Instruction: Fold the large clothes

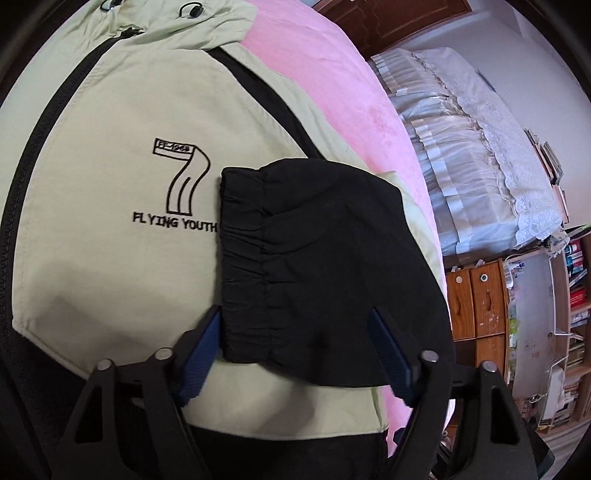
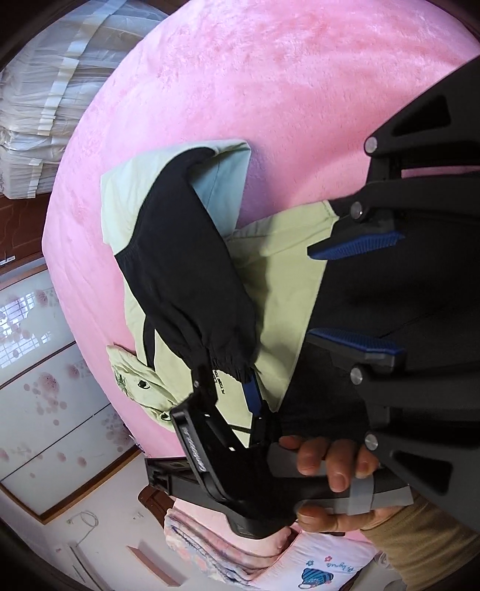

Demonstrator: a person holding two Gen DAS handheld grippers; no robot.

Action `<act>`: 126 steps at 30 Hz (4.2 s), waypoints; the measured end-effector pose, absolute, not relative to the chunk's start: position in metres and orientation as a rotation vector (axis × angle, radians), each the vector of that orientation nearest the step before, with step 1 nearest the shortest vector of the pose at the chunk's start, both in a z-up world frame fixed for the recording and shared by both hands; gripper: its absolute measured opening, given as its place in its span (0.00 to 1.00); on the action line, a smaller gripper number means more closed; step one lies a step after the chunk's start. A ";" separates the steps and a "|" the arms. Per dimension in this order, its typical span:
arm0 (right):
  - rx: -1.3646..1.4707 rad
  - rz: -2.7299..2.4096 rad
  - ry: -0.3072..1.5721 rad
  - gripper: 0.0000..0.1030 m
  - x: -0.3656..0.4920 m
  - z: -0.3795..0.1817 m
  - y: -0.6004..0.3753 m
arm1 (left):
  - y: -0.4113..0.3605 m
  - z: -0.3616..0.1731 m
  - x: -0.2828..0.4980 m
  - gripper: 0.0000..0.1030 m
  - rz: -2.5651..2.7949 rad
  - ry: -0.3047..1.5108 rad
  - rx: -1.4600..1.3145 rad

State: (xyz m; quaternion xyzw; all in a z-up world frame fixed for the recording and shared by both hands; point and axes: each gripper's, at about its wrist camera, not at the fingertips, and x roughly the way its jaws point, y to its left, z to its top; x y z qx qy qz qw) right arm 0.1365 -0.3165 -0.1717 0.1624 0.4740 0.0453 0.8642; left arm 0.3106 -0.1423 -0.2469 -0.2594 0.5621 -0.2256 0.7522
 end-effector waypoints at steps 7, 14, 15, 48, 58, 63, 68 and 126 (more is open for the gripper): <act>0.348 -0.017 0.998 0.38 0.148 -0.184 -0.342 | -0.171 -0.206 0.320 0.22 -0.430 1.210 -0.379; 0.476 -0.059 1.035 0.38 0.170 -0.208 -0.371 | -0.180 -0.096 0.339 0.19 -0.446 0.989 -0.308; 0.497 -0.062 1.037 0.38 0.175 -0.210 -0.373 | -0.179 -0.080 0.342 0.18 -0.446 0.960 -0.294; 0.444 -0.085 1.018 0.38 0.210 -0.207 -0.370 | -0.122 -0.244 0.393 0.59 -0.359 1.287 -0.323; 0.445 -0.072 1.026 0.38 0.208 -0.215 -0.371 | -0.173 -0.237 0.389 0.27 -0.323 1.265 -0.191; 0.453 -0.064 1.032 0.38 0.205 -0.213 -0.374 | -0.179 -0.174 0.383 0.25 -0.321 1.149 -0.243; 0.469 -0.053 1.029 0.38 0.207 -0.214 -0.373 | -0.178 -0.084 0.378 0.25 -0.357 0.990 -0.293; 0.421 -0.022 1.080 0.46 0.336 -0.166 -0.383 | 0.040 -0.208 0.396 0.22 -0.064 1.156 -0.285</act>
